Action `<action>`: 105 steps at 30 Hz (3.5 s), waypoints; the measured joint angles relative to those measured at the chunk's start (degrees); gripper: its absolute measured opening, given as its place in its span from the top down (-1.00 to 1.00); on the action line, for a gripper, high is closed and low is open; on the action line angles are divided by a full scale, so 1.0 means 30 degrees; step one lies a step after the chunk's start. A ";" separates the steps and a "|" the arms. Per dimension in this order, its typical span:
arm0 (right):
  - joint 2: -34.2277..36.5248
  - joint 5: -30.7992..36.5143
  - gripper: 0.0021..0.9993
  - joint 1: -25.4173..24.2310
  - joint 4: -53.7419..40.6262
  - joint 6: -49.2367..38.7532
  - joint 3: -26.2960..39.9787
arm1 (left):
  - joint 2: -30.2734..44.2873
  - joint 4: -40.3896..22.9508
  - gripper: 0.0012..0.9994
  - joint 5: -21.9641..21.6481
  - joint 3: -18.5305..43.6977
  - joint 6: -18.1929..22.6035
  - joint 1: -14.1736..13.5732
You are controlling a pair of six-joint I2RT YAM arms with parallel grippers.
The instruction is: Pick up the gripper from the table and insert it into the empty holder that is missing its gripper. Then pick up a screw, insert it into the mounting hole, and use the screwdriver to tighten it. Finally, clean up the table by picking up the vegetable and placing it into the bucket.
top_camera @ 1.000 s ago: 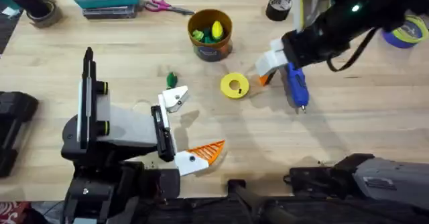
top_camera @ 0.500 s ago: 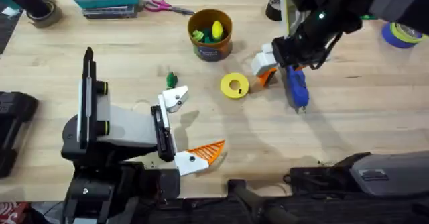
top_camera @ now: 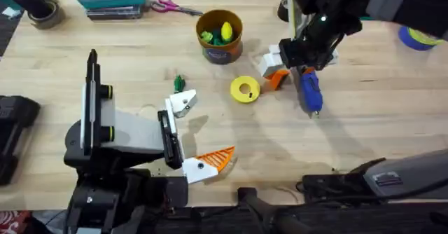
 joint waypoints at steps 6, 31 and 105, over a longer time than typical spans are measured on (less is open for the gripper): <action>0.0374 0.0000 -0.99 0.0000 0.0110 0.0000 0.0000 | 0.0003 -0.0002 -0.97 0.0000 0.0000 0.0000 0.0000; 0.1301 0.0000 -0.77 0.0138 0.0700 -0.0837 -0.0007 | 0.0000 -0.0005 -0.97 0.0000 0.0000 0.0000 0.0000; -0.7901 -1.7793 0.99 -0.2872 2.1542 0.6392 -0.8369 | 0.0000 -0.0005 -0.97 0.0000 0.0000 0.0000 0.0000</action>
